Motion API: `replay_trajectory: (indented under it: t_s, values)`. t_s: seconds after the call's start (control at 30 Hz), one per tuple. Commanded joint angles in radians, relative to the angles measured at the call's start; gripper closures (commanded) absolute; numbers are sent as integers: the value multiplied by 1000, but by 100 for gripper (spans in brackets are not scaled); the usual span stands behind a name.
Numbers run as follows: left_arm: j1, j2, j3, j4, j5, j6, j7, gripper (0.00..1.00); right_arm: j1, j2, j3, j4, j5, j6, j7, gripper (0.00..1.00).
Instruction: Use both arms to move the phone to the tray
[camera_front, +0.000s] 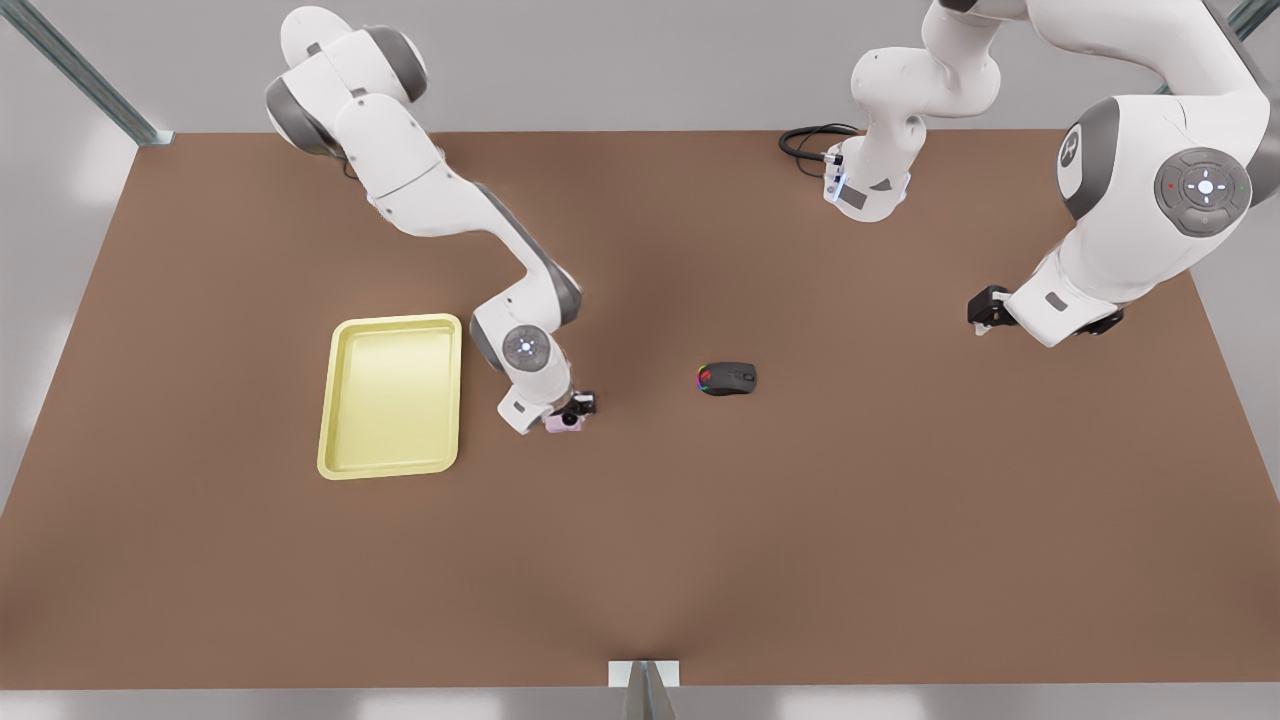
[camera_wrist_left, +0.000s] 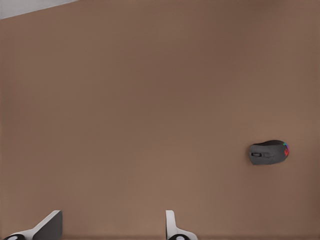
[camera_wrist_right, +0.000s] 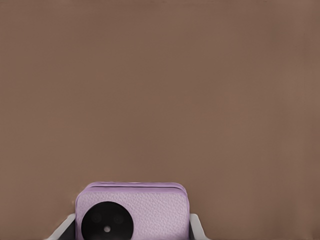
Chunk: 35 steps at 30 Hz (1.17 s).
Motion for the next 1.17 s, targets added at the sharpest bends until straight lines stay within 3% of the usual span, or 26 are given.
replay_trajectory:
  t_s: [0.0,0.2,0.4,0.43,0.47,0.6,0.73,0.83,0.93,1.03,1.13]
  values:
    - [0,-1,0,0,1,-1,5,0,-62,-38,0,-46,-1,-27,-236,20]
    - [0,-1,0,0,1,-1,5,0,-304,-216,-2,-303,-1,-11,-591,20]
    - [0,0,0,0,1,1,5,0,-423,-233,-8,-403,0,34,-793,20]
    - [0,0,0,0,1,1,5,0,-423,-231,-8,-403,0,34,-793,18]
    - [0,0,0,0,1,-1,5,0,-421,-228,-8,-400,0,34,-793,0]
    - [0,0,-3,0,-1,5,-52,0,-421,-237,-8,-394,0,23,-790,0]
    - [-1,14,-3,2,-6,21,-93,0,-420,-406,-23,-210,25,-286,-763,0]
    - [-1,14,-3,2,-6,21,-93,0,-424,-453,-152,112,45,-593,-720,0]
    - [-3,17,-3,2,-4,21,-93,0,-469,-518,-175,233,43,-777,-678,0]
    - [-4,22,-5,4,-2,21,-98,0,-455,-510,-175,356,22,-917,-680,0]
    - [-5,22,-5,5,-1,21,-98,0,-456,-499,-173,391,43,-923,-683,0]
